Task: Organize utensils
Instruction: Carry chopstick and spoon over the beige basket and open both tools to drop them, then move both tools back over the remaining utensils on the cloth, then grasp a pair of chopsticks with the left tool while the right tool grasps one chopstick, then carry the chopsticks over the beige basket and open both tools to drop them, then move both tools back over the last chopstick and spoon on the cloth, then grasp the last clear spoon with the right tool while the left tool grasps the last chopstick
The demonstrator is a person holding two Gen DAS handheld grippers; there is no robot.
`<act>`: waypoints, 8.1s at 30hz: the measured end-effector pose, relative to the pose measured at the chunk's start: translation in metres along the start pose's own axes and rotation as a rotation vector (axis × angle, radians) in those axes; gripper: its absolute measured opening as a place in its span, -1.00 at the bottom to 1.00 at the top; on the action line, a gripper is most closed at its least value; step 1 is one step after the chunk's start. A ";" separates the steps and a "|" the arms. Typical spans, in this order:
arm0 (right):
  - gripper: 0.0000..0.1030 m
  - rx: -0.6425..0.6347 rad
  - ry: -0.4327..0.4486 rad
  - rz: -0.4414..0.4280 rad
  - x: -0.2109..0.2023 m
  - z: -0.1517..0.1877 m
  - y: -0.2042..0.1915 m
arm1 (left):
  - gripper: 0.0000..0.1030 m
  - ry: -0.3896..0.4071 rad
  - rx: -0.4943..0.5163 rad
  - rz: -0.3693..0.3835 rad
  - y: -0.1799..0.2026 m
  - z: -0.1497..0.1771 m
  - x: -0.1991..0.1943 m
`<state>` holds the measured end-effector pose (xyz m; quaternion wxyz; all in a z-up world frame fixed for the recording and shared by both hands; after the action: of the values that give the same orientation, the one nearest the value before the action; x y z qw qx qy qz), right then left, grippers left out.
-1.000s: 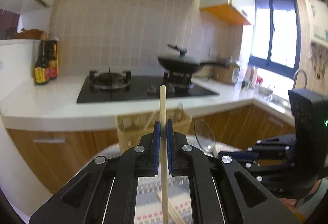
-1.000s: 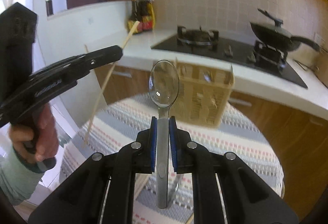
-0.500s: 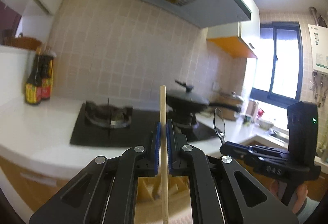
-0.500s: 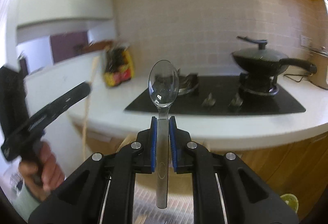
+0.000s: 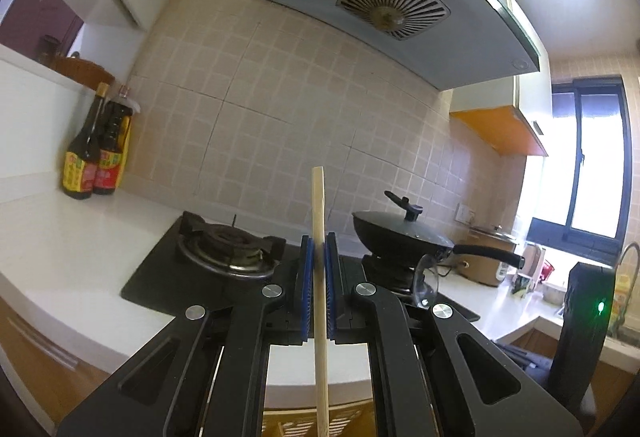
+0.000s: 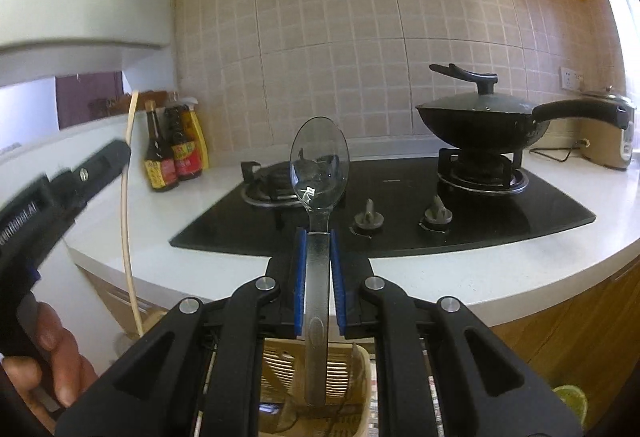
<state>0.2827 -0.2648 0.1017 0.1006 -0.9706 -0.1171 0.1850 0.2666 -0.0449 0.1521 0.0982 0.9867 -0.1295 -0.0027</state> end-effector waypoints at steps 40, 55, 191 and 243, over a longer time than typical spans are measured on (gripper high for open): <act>-0.36 0.093 -0.682 0.093 -0.123 0.194 0.015 | -0.08 -0.809 0.132 0.134 0.015 0.178 -0.128; -0.44 0.134 -0.718 0.209 -0.133 0.238 0.046 | -0.40 -1.047 0.216 0.118 0.022 0.274 -0.145; -0.20 -0.099 -0.219 -0.088 -0.113 0.080 -0.057 | 0.03 -0.181 0.084 0.085 -0.029 0.030 -0.138; -0.80 -0.051 -0.736 0.100 -0.074 0.260 -0.021 | 0.21 -0.907 0.065 0.061 -0.036 0.243 -0.147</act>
<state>0.1128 -0.2247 -0.1058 0.0185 -0.8458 -0.1024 0.5233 0.1259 -0.0194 -0.0958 0.0008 0.8842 -0.1884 -0.4275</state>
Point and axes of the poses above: each gripper's, at about its wrist camera, not at the fingertips, and x roughly the way its jaws point, y to its right, z to its underside, the point moved 8 cm from there along x, roughly the way its jaws point, and after that the axes turned 6 degrees about x, right-handed, at the moved point
